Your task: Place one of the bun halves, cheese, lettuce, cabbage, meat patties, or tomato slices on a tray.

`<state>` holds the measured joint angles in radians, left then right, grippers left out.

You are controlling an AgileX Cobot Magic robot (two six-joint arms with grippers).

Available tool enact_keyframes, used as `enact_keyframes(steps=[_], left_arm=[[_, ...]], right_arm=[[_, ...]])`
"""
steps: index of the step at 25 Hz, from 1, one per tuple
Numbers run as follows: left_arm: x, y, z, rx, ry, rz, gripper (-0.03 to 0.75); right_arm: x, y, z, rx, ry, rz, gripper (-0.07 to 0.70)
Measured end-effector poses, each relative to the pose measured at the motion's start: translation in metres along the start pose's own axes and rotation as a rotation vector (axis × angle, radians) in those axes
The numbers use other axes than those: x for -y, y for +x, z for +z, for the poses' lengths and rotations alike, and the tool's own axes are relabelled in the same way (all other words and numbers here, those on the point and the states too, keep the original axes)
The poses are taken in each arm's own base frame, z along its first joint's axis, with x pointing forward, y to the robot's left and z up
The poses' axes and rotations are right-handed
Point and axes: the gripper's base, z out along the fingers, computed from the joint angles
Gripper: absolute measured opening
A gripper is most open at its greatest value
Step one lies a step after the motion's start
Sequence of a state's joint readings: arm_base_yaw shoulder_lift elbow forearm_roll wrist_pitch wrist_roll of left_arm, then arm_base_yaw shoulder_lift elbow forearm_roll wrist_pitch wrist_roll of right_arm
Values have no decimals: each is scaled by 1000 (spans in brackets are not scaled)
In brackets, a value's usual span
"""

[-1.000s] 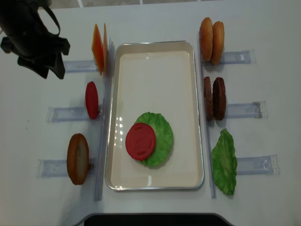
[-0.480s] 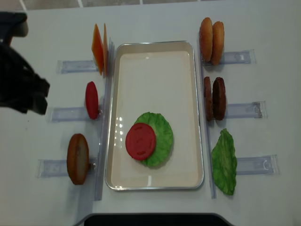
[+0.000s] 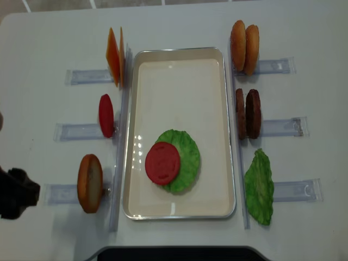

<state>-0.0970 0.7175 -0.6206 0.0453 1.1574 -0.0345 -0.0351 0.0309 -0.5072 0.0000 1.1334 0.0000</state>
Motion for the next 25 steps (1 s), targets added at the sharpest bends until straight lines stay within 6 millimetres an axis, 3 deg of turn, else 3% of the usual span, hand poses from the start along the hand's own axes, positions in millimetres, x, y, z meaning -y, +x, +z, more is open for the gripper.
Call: enact_keyframes(steps=[6, 12, 25], left_arm=[[-1, 40, -4, 144, 1, -5, 360], [-2, 66, -22, 368, 1, -12, 356], [-3, 95, -36, 603, 5, -22, 283]], right_arm=[[0, 0, 0, 0, 0, 0, 290], [0, 0, 0, 0, 0, 0, 290], [0, 0, 0, 0, 0, 0, 290]])
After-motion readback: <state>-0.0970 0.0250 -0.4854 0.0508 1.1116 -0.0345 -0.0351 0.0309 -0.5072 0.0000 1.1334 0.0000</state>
